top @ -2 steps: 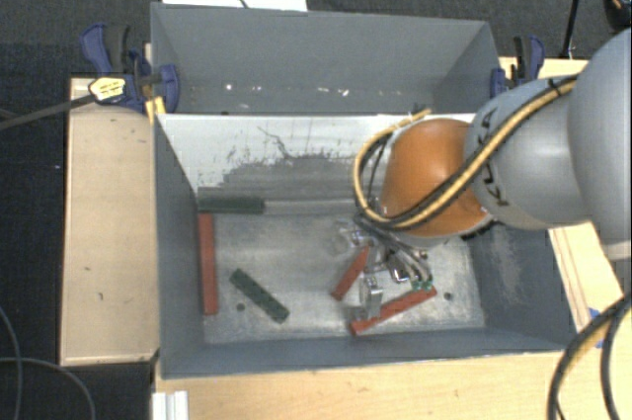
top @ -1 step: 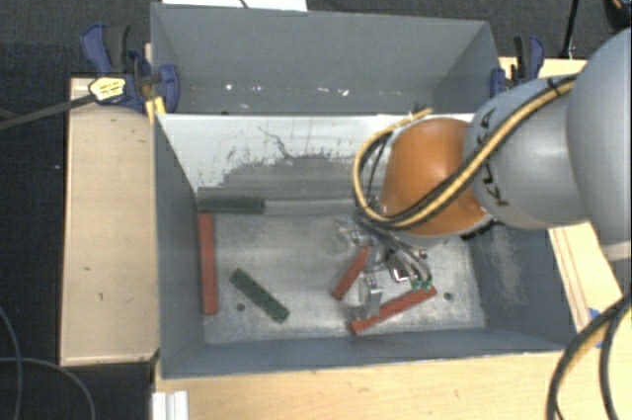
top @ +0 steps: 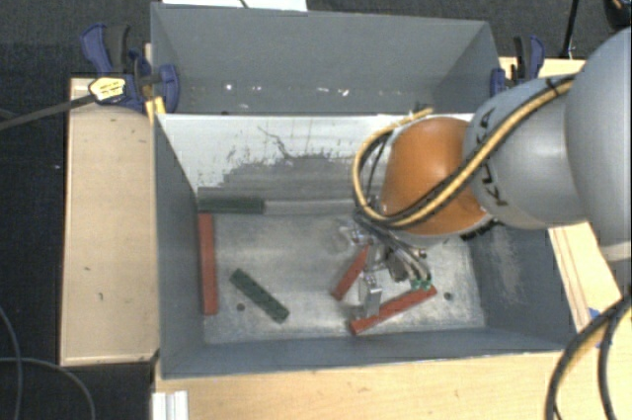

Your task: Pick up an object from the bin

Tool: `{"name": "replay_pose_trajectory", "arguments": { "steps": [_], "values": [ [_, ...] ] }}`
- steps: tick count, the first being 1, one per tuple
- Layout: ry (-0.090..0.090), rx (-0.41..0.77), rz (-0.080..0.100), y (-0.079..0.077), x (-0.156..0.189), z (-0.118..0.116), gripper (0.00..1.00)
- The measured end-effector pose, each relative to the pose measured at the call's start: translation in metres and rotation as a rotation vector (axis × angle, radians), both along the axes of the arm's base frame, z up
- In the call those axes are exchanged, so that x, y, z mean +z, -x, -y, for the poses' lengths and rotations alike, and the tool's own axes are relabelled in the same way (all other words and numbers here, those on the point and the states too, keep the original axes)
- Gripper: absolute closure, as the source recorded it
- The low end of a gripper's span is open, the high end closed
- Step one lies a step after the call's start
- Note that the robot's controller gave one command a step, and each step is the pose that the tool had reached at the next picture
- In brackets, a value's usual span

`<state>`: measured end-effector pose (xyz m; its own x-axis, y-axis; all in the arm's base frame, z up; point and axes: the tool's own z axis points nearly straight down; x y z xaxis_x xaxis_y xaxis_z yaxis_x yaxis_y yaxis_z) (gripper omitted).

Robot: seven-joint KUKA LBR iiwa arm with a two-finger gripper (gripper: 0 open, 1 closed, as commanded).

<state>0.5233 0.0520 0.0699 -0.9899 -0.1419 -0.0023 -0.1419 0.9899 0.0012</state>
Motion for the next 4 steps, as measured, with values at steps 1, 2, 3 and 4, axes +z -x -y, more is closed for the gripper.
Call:
{"name": "replay_pose_trajectory", "arguments": {
  "steps": [1, 2, 3, 4],
  "values": [
    [0.000, -0.010, 0.001, -0.001, 0.000, 0.000, 0.00],
    [-0.001, -0.013, 0.002, -0.001, 0.001, 0.000, 1.00],
    [0.000, -0.018, 0.008, -0.003, 0.080, 0.000, 1.00],
    [0.000, -0.022, 0.003, -0.004, 0.095, -0.001, 1.00]
  ]
}}
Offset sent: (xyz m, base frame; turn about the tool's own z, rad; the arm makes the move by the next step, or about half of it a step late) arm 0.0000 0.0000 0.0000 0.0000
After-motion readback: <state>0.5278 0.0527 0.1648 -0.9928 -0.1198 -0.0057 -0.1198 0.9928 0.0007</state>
